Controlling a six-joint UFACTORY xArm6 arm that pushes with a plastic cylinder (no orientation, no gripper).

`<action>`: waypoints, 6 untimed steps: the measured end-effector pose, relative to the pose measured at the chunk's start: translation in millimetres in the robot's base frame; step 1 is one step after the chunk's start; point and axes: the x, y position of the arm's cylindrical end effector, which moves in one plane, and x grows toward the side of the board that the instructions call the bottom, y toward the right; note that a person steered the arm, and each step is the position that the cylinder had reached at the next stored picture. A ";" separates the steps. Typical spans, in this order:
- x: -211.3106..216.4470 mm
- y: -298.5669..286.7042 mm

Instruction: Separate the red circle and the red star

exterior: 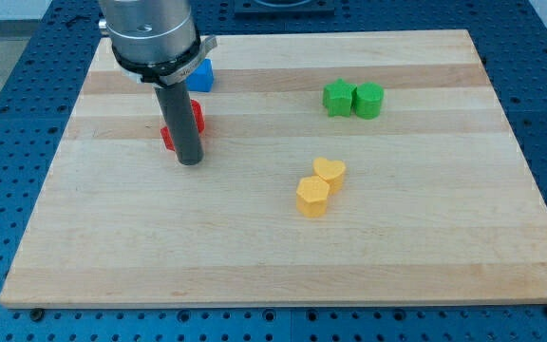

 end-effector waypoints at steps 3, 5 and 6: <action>50.5 -55.1; -37.0 -131.8; -86.2 -72.2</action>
